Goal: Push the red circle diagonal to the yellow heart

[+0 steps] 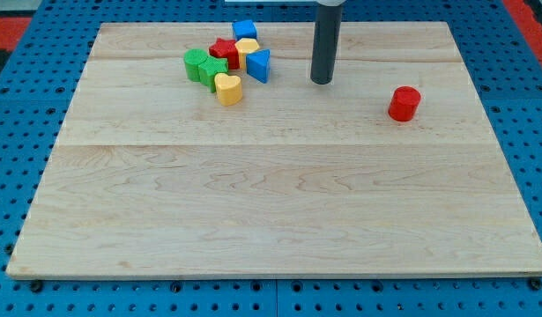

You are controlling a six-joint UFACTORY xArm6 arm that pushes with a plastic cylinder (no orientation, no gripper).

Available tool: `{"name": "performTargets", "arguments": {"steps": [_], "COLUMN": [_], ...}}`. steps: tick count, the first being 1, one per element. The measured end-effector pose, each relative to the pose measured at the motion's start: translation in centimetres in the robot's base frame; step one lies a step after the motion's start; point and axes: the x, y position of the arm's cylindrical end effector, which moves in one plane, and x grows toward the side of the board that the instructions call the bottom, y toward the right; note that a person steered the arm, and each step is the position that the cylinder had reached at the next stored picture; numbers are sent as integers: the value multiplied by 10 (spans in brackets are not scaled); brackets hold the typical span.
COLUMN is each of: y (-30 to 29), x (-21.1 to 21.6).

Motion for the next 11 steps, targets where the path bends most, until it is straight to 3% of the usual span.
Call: {"name": "performTargets", "arguments": {"steps": [3, 4, 6, 8, 9, 11], "y": [58, 112, 101, 147, 143, 61], "x": [0, 28, 118, 114, 141, 153]}}
